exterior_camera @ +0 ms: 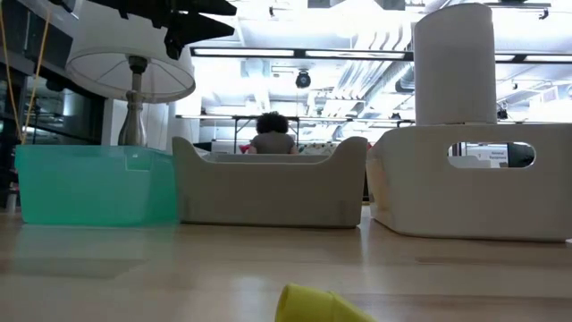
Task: Sort crayons
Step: Put the gray crayon into the yellow bin
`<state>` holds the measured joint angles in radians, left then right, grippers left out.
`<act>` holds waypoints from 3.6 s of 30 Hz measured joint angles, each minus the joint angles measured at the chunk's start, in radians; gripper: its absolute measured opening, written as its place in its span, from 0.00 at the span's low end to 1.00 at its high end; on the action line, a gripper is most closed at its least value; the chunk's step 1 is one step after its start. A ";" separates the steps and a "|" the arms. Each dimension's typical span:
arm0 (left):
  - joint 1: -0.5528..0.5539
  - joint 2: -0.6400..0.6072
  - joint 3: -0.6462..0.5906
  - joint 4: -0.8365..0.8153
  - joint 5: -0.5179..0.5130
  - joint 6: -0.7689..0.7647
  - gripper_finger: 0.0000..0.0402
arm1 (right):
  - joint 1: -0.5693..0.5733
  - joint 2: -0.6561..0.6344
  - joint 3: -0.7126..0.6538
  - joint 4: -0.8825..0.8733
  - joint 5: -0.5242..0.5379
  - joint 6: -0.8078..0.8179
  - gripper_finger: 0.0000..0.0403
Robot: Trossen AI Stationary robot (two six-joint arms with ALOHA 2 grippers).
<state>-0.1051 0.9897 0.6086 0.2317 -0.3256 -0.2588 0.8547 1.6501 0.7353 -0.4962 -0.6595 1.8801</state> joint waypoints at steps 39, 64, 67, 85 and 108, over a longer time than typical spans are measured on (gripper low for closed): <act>0.000 0.000 0.000 -0.003 -0.004 0.000 0.40 | -0.031 0.024 -0.089 0.062 0.020 -0.008 0.27; 0.000 0.000 0.000 -0.003 -0.041 0.000 0.40 | -0.029 -0.158 -0.037 -0.042 0.082 -0.145 0.00; 0.000 0.000 0.000 -0.003 -0.052 0.000 0.40 | -0.030 -0.236 -0.025 -0.062 0.113 -0.189 0.00; 0.000 0.000 0.000 -0.002 -0.056 -0.002 0.40 | -0.482 -0.534 0.056 0.294 0.648 -1.085 0.00; -0.001 -0.003 0.001 0.246 -0.018 -0.020 0.40 | -0.848 -0.457 0.058 1.111 0.665 -1.664 0.00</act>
<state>-0.1059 0.9871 0.6098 0.4774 -0.3441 -0.2787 0.0067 1.1931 0.7929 0.6147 0.0059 0.2157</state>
